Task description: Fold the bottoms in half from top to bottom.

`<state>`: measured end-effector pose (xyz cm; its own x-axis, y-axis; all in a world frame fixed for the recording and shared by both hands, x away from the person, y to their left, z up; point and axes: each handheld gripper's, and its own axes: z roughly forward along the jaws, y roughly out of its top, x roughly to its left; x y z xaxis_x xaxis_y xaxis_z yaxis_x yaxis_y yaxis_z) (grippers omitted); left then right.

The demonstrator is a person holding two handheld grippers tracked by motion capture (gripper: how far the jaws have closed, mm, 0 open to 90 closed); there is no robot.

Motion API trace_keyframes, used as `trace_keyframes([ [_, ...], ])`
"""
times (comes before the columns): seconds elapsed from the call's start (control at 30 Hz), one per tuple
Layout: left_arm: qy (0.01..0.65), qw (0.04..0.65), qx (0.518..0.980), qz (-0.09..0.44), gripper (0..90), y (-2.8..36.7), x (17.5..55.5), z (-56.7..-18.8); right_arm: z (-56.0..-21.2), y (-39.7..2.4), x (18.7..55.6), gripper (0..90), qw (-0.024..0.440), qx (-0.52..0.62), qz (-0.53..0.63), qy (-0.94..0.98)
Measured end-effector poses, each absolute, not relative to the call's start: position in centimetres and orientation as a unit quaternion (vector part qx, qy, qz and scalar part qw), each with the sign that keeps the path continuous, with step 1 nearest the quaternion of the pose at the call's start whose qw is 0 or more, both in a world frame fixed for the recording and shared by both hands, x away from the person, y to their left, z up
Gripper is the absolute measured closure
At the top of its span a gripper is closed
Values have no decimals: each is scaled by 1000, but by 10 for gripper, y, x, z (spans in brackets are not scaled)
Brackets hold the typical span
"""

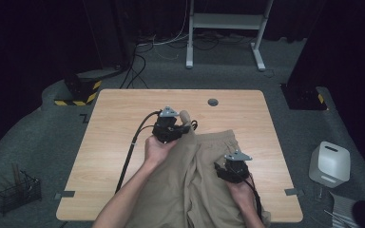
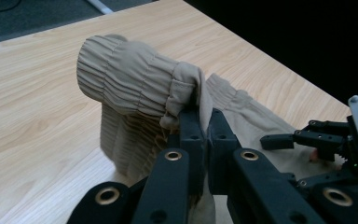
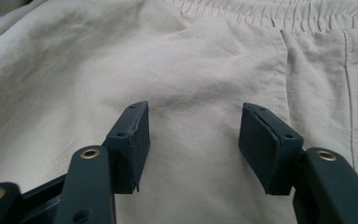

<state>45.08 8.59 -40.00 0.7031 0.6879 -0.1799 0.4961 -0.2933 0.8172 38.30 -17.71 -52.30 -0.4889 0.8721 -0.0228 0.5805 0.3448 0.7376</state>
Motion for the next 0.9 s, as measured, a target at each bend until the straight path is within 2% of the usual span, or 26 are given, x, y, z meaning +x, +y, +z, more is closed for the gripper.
trace_keyframes([
  [0.6,343,467,812,75,876,39,458,-406,-523,-177,383,430,216,459,341,792],
  [0.9,338,450,825,53,870,12,468,-426,-523,-177,382,426,216,459,340,792],
])
